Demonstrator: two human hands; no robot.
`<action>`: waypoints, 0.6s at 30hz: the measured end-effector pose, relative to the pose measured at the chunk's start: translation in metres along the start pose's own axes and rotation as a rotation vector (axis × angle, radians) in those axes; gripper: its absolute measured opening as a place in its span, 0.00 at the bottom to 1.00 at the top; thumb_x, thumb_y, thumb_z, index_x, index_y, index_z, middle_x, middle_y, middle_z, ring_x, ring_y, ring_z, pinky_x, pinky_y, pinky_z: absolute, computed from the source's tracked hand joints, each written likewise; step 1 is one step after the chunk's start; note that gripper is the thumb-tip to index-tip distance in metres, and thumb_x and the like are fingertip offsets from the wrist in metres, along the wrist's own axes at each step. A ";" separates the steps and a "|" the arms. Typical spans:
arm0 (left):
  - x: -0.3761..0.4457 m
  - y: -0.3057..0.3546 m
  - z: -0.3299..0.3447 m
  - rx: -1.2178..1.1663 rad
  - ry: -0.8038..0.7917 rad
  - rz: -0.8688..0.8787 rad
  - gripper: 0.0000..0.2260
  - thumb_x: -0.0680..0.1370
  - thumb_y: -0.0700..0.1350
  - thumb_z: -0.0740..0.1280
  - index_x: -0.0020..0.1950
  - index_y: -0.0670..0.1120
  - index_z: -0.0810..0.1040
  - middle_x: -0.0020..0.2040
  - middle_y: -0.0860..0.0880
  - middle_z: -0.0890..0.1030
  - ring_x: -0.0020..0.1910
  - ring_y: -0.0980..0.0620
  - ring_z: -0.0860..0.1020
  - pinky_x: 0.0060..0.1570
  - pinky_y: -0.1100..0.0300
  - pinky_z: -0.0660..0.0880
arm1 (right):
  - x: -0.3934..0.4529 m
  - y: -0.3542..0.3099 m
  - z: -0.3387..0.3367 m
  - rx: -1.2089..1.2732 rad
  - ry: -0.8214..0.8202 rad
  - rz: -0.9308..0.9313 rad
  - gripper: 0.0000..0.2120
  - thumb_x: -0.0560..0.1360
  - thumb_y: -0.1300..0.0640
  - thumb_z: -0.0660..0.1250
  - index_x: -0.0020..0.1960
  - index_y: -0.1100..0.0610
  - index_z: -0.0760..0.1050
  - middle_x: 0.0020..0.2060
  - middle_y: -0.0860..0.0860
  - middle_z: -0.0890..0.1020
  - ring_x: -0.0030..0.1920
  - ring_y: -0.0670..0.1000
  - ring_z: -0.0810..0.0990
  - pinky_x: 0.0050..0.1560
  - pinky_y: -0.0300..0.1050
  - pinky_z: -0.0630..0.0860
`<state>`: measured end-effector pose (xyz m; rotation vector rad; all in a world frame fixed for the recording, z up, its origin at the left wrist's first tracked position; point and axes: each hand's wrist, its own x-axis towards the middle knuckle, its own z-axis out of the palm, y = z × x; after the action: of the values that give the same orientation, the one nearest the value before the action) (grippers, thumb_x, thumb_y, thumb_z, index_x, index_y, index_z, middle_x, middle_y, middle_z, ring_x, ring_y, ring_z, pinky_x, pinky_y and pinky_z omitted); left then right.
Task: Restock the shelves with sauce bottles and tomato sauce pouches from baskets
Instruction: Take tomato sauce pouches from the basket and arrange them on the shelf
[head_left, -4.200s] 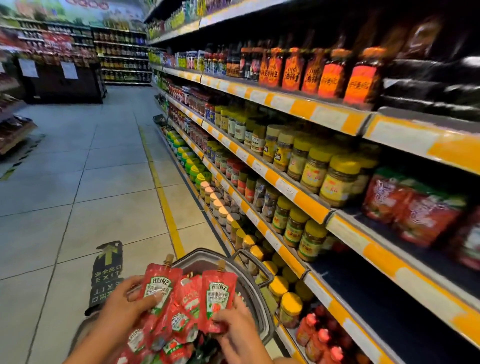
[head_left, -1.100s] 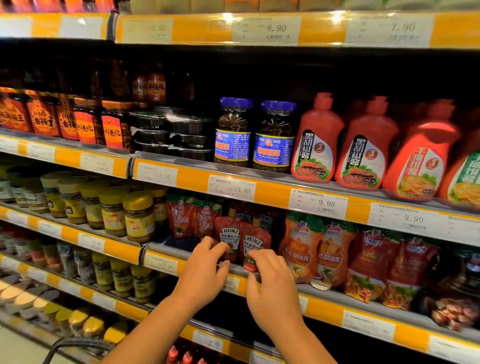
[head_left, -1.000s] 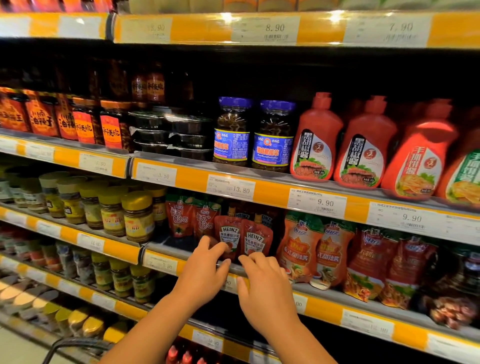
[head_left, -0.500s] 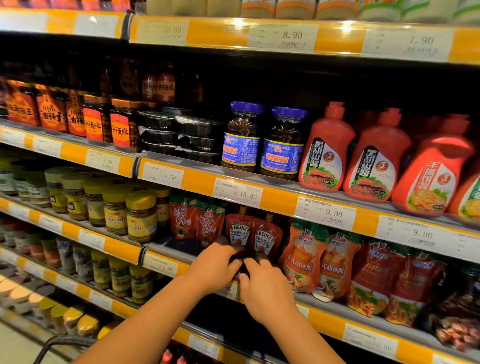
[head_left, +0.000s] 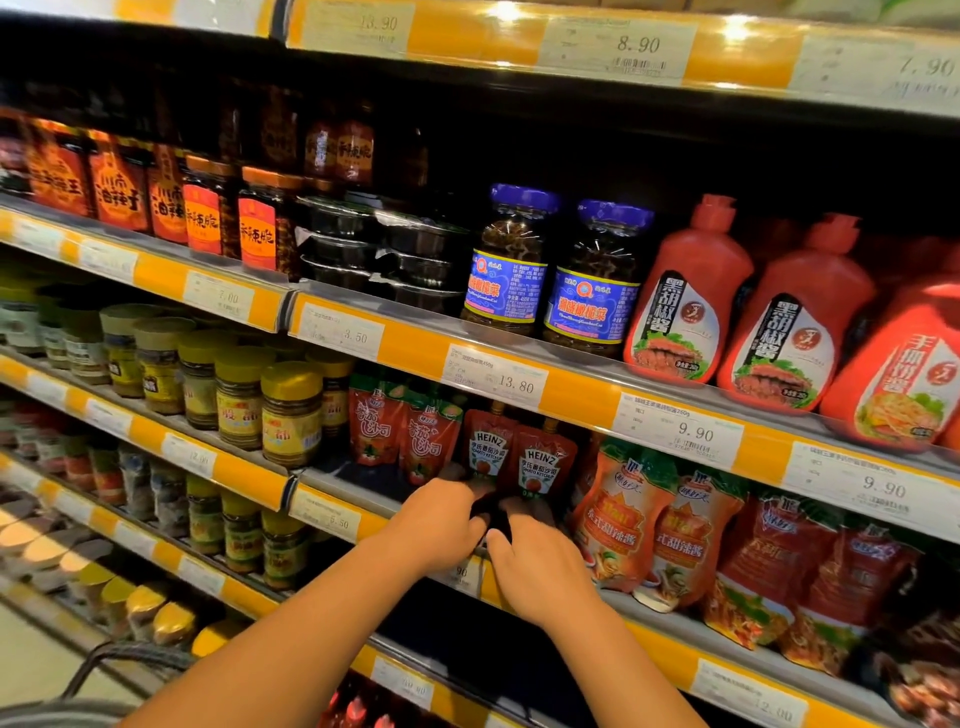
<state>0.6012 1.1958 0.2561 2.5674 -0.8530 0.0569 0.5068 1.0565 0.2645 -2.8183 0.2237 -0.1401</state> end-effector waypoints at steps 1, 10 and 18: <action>0.001 0.000 0.001 0.007 -0.006 -0.001 0.21 0.81 0.52 0.64 0.75 0.56 0.72 0.67 0.44 0.77 0.61 0.41 0.78 0.58 0.50 0.78 | 0.001 0.000 0.001 0.004 0.001 0.003 0.22 0.84 0.43 0.53 0.74 0.51 0.66 0.63 0.55 0.78 0.60 0.60 0.77 0.56 0.53 0.75; -0.004 0.003 -0.004 -0.038 0.018 -0.003 0.22 0.81 0.52 0.64 0.76 0.56 0.72 0.69 0.45 0.76 0.64 0.42 0.77 0.61 0.51 0.77 | -0.004 -0.002 0.001 -0.007 0.047 0.002 0.22 0.84 0.44 0.54 0.76 0.49 0.65 0.64 0.53 0.77 0.60 0.58 0.78 0.53 0.51 0.74; -0.064 -0.016 -0.019 -0.232 0.254 -0.011 0.18 0.83 0.54 0.64 0.73 0.56 0.73 0.66 0.58 0.75 0.64 0.57 0.75 0.63 0.56 0.77 | -0.015 -0.001 0.005 0.079 0.145 -0.057 0.26 0.83 0.39 0.56 0.78 0.48 0.62 0.62 0.48 0.78 0.62 0.50 0.76 0.56 0.48 0.77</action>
<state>0.5607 1.2510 0.2567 2.2876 -0.7053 0.2598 0.4922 1.0610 0.2591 -2.7386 0.1663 -0.3586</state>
